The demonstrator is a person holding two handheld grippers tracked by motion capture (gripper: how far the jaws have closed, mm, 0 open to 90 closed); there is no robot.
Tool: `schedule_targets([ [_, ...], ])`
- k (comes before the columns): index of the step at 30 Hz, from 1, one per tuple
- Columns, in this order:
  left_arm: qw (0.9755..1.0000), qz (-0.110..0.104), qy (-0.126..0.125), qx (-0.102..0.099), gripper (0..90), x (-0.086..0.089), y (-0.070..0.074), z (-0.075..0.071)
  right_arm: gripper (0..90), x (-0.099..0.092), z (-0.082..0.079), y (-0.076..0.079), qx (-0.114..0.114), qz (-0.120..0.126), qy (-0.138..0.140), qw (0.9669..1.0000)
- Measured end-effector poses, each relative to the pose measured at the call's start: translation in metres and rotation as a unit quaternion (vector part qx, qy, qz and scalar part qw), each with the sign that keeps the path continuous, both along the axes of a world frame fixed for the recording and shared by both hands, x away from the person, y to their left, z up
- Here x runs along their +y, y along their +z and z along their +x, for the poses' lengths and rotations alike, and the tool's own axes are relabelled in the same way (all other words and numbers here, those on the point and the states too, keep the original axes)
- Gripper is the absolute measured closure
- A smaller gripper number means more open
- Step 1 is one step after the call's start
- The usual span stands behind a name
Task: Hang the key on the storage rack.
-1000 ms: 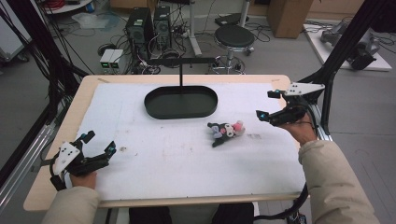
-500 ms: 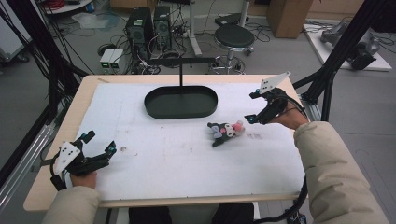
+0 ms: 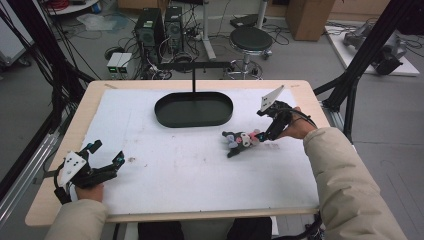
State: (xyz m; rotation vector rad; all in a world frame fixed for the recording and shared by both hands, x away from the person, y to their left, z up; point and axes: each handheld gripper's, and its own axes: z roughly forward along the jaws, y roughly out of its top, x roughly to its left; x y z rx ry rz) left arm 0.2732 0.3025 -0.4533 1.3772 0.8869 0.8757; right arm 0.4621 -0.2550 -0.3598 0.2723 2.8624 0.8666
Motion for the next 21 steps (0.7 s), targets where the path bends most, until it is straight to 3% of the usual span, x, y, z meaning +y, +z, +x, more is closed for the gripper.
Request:
schedule_targets([
  [10, 1.0, 0.002, -0.001, 0.0, 10.9, 0.0, 0.0, 0.0, 1.1, 0.016, 0.006, -0.023, 0.03, -0.053, 0.029, 0.9977],
  [17, 1.0, 0.0, -0.001, 0.001, 10.9, 0.0, 0.0, 0.0, 1.1, 0.019, 0.008, -0.033, 0.064, -0.072, 0.022, 0.9951],
  [21, 1.0, -0.001, -0.001, 0.001, 10.9, 0.0, 0.0, 0.0, 3.5, 0.019, 0.009, -0.035, 0.063, -0.081, 0.035, 0.9941],
])
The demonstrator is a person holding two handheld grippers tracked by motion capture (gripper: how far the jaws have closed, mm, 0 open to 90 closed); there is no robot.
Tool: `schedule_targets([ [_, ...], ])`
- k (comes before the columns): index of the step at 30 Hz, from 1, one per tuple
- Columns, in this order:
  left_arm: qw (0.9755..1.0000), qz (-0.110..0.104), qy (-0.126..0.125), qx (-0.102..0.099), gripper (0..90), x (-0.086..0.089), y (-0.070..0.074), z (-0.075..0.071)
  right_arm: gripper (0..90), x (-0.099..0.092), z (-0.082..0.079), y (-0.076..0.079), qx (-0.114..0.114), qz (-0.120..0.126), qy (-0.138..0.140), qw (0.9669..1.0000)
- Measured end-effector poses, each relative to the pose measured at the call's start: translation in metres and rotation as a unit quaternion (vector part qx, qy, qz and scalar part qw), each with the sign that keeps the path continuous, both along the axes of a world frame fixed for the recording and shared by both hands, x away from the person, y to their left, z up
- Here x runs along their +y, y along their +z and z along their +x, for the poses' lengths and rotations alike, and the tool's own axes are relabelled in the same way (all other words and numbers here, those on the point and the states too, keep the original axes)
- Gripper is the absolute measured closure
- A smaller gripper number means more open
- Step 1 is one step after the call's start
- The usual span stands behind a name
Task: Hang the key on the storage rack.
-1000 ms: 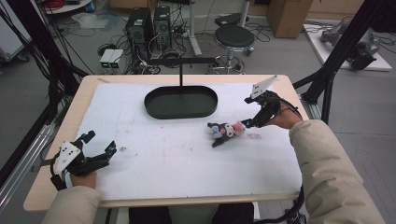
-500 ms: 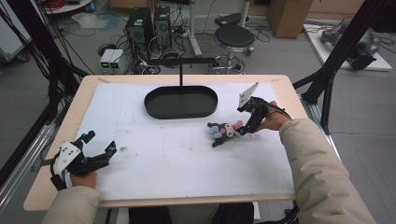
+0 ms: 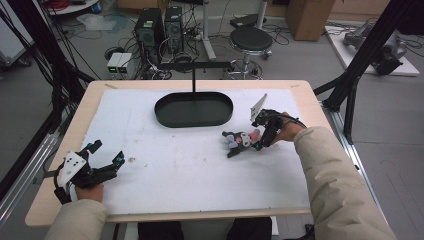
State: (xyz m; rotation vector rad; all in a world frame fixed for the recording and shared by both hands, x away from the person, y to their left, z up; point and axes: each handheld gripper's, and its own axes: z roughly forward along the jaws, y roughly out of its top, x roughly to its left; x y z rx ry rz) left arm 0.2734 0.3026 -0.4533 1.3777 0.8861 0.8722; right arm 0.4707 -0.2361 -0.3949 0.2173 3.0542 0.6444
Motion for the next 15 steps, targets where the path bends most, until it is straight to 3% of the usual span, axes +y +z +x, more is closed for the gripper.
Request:
schedule_targets([
  [2, 1.0, 0.0, 0.0, 0.0, 10.9, 0.0002, 0.0, 0.0, 6.1, 0.001, 0.0008, -0.0016, -0.002, -0.006, 0.008, 0.9999],
  [4, 1.0, 0.001, 0.0, 0.0, 10.9, 0.0002, 0.0, 0.0, 17.3, 0.0023, 0.0007, -0.0029, 0.002, -0.017, 0.007, 0.9998],
  [8, 1.0, 0.0, -0.001, 0.0, 10.9, 0.0002, 0.0, 0.0, 27.8, 0.0043, 0.0019, -0.0063, 0.002, -0.032, 0.005, 0.9995],
  [9, 1.0, 0.0, 0.0, 0.0, 10.9, 0.0002, 0.0, 0.0, 39.2, 0.0053, 0.0032, -0.0082, 0.002, -0.042, 0.007, 0.9991],
  [15, 1.0, 0.0, -0.001, 0.0, 10.9, 0.0003, 0.0, 0.0, 50.1, 0.0062, 0.0023, -0.006, 0.007, -0.048, 0.011, 0.9988],
])
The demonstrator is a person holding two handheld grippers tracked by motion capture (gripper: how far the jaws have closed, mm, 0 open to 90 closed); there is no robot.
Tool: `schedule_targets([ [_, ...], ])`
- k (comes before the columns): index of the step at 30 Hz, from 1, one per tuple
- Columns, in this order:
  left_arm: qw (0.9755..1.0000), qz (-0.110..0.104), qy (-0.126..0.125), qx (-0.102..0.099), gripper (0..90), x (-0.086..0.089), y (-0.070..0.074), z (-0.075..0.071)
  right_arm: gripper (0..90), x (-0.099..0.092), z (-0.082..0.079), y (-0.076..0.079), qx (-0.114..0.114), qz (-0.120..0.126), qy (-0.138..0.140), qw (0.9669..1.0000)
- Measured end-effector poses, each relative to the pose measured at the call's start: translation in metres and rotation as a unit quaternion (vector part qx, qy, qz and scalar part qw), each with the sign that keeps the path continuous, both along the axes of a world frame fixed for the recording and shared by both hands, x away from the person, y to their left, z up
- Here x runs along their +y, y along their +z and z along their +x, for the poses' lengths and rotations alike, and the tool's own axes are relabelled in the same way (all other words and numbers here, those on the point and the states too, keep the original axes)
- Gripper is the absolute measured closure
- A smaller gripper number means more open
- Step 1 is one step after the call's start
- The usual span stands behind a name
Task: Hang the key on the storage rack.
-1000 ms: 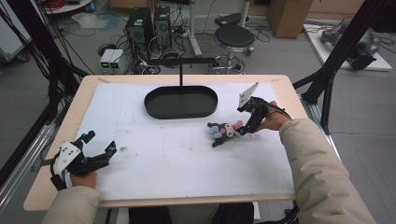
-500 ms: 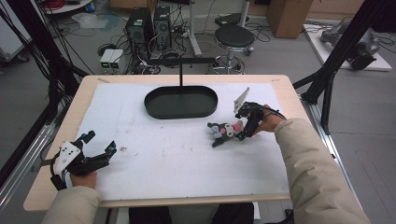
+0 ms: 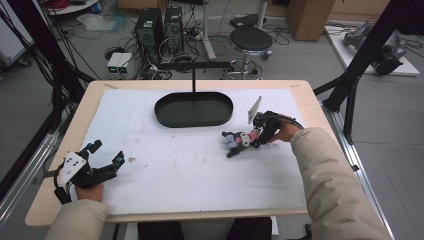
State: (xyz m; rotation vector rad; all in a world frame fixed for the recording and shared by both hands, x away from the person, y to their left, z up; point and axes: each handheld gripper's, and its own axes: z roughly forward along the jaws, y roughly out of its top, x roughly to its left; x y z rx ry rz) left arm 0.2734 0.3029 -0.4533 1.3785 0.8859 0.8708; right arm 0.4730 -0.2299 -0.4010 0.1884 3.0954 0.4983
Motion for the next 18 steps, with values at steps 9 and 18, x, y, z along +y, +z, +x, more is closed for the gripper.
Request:
schedule_targets([
  [9, 1.0, 0.001, 0.0, 0.0, 10.9, 0.0, 0.0, 0.0, 53.7, -0.001, -0.001, 0.006, 0.023, 0.016, -0.038, 0.9989],
  [18, 1.0, 0.001, 0.0, 0.0, 10.9, 0.0, 0.0, 0.0, 53.7, -0.006, 0.001, 0.028, 0.028, 0.112, -0.093, 0.989],
])
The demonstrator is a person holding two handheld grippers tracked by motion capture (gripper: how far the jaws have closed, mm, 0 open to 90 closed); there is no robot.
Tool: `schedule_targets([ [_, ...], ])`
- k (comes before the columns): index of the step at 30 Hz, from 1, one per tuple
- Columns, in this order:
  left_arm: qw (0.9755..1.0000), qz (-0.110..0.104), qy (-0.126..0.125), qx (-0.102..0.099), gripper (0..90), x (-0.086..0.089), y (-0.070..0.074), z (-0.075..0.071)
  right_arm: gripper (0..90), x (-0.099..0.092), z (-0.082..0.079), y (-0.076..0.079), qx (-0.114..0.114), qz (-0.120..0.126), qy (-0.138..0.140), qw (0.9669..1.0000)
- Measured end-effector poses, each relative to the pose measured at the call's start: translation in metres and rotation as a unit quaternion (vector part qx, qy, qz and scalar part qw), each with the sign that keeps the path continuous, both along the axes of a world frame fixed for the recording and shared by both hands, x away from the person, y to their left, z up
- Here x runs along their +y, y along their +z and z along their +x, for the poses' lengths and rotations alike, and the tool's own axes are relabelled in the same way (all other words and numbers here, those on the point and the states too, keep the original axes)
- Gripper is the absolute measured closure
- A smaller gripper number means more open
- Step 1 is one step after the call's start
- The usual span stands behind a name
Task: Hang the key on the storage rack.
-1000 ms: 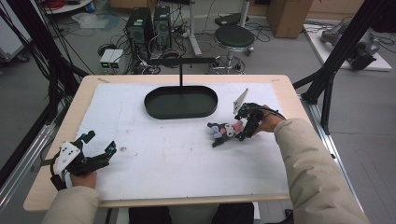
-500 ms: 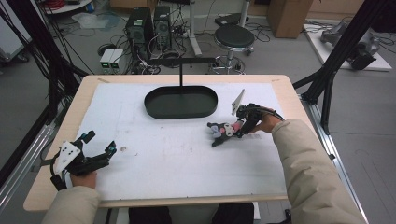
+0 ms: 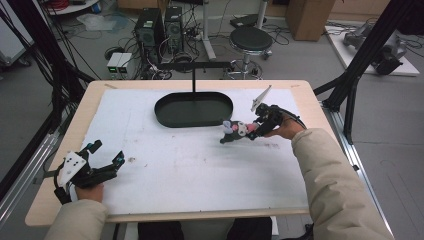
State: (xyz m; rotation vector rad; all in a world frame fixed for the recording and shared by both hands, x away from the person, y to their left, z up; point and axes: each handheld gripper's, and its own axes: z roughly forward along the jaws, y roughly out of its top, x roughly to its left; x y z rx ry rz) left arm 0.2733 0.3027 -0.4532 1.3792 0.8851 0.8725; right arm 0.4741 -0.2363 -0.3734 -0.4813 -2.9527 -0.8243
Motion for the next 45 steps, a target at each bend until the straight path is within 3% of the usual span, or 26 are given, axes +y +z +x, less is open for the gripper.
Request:
schedule_targets([
  [1, 1.0, 0.0, 0.001, 0.0, 10.9, 0.0, 0.0, 0.0, 53.7, 0.0, 0.0, 0.0, 0.0, 0.0, 0.0, 1.0],
  [2, 1.0, 0.0, 0.0, 0.0, 10.9, 0.0, 0.0, 0.0, 53.7, -0.002, 0.002, 0.007, 0.002, 0.037, -0.028, 0.9989],
  [4, 1.0, 0.0, 0.0, 0.0, 10.9, 0.0, 0.0, 0.0, 53.7, -0.004, 0.002, 0.013, 0.005, 0.061, -0.059, 0.9964],
  [6, 1.0, 0.0, 0.0, 0.0, 10.9, 0.0, 0.0, 0.0, 53.7, -0.005, 0.003, 0.016, 0.005, 0.069, -0.071, 0.9951],
  [7, 1.0, 0.0, 0.001, -0.001, 10.9, 0.0, 0.0, 0.0, 53.7, -0.007, 0.004, 0.019, 0.008, 0.084, -0.092, 0.9922],
  [8, 1.0, 0.001, 0.0, 0.0, 10.9, 0.0, 0.0, 0.0, 53.7, -0.011, 0.005, 0.024, 0.01, 0.108, -0.126, 0.986],
  [9, 1.0, 0.001, 0.0, -0.001, 10.9, 0.0, 0.0, 0.0, 53.7, -0.011, 0.005, 0.024, 0.01, 0.108, -0.126, 0.986],
  [10, 1.0, 0.0, 0.0, -0.001, 10.9, 0.0, 0.0, 0.0, 53.7, -0.015, 0.006, 0.027, 0.008, 0.125, -0.148, 0.981],
  [12, 1.0, -0.001, -0.001, -0.002, 10.9, 0.0, 0.0, 0.0, 53.7, -0.017, 0.007, 0.029, 0.003, 0.129, -0.158, 0.9791],
  [16, 1.0, -0.001, -0.001, -0.002, 10.9, 0.0, 0.0, 0.0, 53.6, -0.023, 0.006, 0.035, -0.011, 0.152, -0.195, 0.969],
  [17, 1.0, 0.0, -0.001, -0.002, 10.9, 0.0, 0.0, 0.0, 53.6, -0.023, 0.006, 0.035, -0.011, 0.152, -0.195, 0.969],
  [22, 1.0, 0.003, 0.0, -0.001, 10.9, 0.0, 0.0, 0.0, 53.7, -0.021, 0.009, 0.047, -0.035, 0.157, -0.229, 0.9599],
  [23, 1.0, 0.004, -0.001, -0.002, 10.9, 0.0, 0.0, 0.0, 53.7, -0.021, 0.009, 0.047, -0.035, 0.157, -0.229, 0.9599],
  [24, 1.0, 0.004, -0.001, -0.002, 10.9, 0.0, 0.0, 0.0, 53.7, -0.018, 0.01, 0.052, -0.035, 0.17, -0.245, 0.9538],
  [26, 1.0, 0.004, -0.001, -0.003, 10.9, 0.0, 0.0, -0.001, 53.7, -0.015, 0.011, 0.056, -0.039, 0.18, -0.261, 0.9476],
  [27, 1.0, 0.003, -0.001, -0.003, 10.9, 0.0, 0.0, -0.001, 53.7, -0.015, 0.011, 0.056, -0.039, 0.18, -0.261, 0.9476],
  [29, 1.0, 0.005, -0.001, -0.003, 10.9, 0.0, 0.0, -0.001, 53.6, -0.012, 0.013, 0.059, -0.035, 0.184, -0.274, 0.9433],
  [33, 1.0, 0.004, 0.001, -0.002, 10.9, -0.001, 0.0, -0.001, 53.5, -0.006, 0.016, 0.062, -0.043, 0.191, -0.28, 0.9397],
  [35, 1.0, 0.005, 0.0, -0.003, 10.9, -0.001, 0.0, -0.001, 53.6, -0.002, 0.018, 0.065, -0.046, 0.196, -0.288, 0.9362],
  [45, 1.0, 0.006, 0.0, -0.003, 10.9, -0.001, 0.0, -0.001, 53.5, 0.007, 0.026, 0.07, -0.052, 0.201, -0.297, 0.9321],
])
